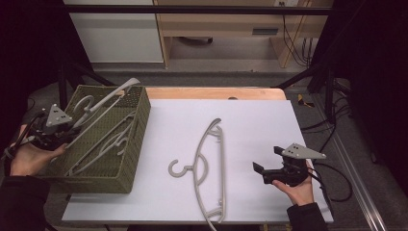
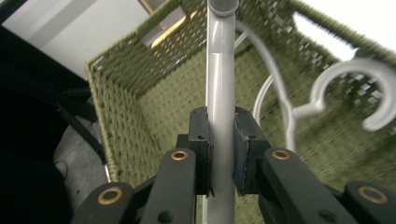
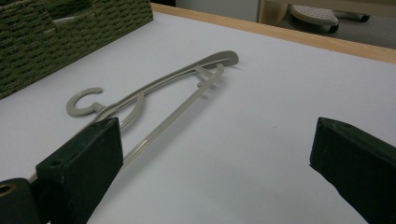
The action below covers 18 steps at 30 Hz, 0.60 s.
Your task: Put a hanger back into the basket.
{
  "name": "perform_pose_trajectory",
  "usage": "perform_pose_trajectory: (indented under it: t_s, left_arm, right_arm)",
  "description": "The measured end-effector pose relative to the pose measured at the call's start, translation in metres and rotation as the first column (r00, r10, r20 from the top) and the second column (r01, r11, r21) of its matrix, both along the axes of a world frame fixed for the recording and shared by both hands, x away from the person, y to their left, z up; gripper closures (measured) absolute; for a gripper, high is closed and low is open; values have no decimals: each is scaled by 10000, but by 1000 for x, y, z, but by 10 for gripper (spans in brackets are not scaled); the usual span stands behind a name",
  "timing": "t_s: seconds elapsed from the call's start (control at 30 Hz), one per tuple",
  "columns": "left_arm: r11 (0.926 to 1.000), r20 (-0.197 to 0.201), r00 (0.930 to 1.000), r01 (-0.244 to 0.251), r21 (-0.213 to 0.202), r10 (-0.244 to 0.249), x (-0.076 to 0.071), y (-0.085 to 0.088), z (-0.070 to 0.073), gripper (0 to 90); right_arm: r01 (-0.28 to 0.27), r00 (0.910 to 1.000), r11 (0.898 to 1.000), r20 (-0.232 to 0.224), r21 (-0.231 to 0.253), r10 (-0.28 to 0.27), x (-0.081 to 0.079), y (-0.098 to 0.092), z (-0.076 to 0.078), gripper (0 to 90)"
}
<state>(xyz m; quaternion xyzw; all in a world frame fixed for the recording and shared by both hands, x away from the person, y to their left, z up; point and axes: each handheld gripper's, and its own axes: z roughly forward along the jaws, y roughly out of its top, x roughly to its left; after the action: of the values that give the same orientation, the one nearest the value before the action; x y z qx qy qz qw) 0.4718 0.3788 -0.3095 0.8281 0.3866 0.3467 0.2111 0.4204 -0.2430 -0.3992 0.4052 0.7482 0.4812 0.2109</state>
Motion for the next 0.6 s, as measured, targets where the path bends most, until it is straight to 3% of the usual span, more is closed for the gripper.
perform_pose_trajectory:
  t_s: [0.2, 0.33, 0.6]
  left_arm:
    - [9999, -227, 9996, -158, 4, 158, 4, 5, -14, 796]
    - [9995, -302, 9993, -227, 240, 234, 7, 1, -24, 796]
    - [9976, -434, 9978, -477, 509, 500, 15, 0, -55, 795]
  right_arm:
    - [24, 10000, 10000, -39, 7, -24, 0, 0, 0, 32]
    - [-27, 10000, 10000, -66, -54, 26, 0, 1, -1, 31]
    - [-59, 9999, 10000, -92, -55, 58, 0, 1, -1, 32]
